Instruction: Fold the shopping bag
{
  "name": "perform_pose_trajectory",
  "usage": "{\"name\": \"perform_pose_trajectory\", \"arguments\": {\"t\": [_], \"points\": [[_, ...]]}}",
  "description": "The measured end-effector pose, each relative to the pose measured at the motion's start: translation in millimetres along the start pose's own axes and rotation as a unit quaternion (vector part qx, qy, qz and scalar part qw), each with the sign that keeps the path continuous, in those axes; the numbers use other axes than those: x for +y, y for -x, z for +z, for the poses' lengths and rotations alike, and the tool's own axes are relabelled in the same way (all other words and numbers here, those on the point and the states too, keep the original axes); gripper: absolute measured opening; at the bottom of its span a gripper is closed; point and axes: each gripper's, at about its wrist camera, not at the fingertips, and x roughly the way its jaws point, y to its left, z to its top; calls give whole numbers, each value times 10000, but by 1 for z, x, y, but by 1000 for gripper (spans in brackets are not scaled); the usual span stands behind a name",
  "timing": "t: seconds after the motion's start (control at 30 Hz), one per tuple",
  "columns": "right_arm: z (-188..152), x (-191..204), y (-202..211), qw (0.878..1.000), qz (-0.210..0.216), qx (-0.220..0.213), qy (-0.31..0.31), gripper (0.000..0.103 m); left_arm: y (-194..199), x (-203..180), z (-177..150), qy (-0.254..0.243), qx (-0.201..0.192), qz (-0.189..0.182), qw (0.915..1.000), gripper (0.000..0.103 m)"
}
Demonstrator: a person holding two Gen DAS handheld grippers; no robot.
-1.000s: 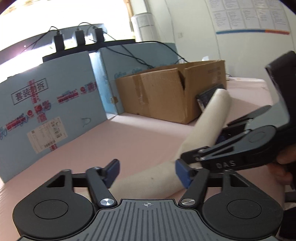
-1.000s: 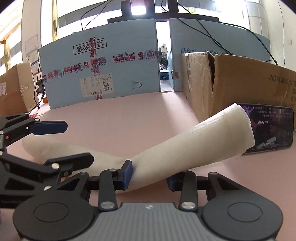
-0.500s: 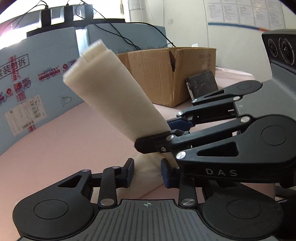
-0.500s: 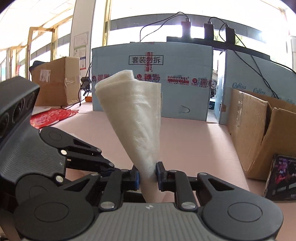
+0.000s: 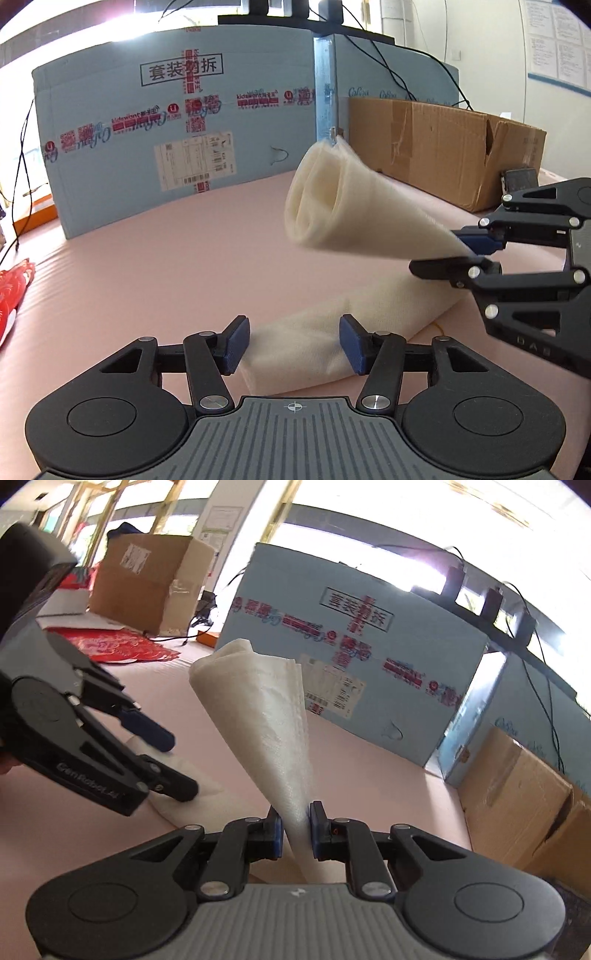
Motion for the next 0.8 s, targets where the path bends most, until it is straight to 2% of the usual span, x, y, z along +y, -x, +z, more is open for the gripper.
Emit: {"name": "perform_pose_trajectory", "arguments": {"t": [0.17,0.23,0.4,0.43,0.47,0.53,0.57,0.63,0.7,0.77,0.8], "points": [[-3,28,-1,9975,2,55,700,16,-3,2,0,98,7,69,9999,69],[-4,35,-3,9960,-78,112,883,16,3,2,-2,145,-130,94,9998,73],[-6,46,-6,9931,-219,155,1142,17,46,8,-3,161,-873,349,9954,80],[-6,47,-6,9926,-242,150,1184,17,57,7,-1,196,-1140,386,9925,84],[-7,50,-6,9918,-275,140,1239,17,63,4,2,242,-1374,364,9896,88],[-9,53,-7,9906,-329,128,1323,17,61,-1,10,285,-1559,240,9871,91],[-9,54,-7,9900,-351,130,1361,17,53,-6,14,165,-1477,210,9887,91],[-9,55,-7,9897,-361,138,1377,17,25,-23,17,-366,-951,369,9941,91],[-8,52,-7,9911,-317,142,1284,18,0,-32,14,-695,-401,489,9956,93],[-7,47,-6,9931,-271,158,1129,23,-5,-27,13,-585,-232,380,9973,94],[-7,41,-4,9947,-195,161,999,29,-6,-25,13,-536,-189,360,9977,96]]}}
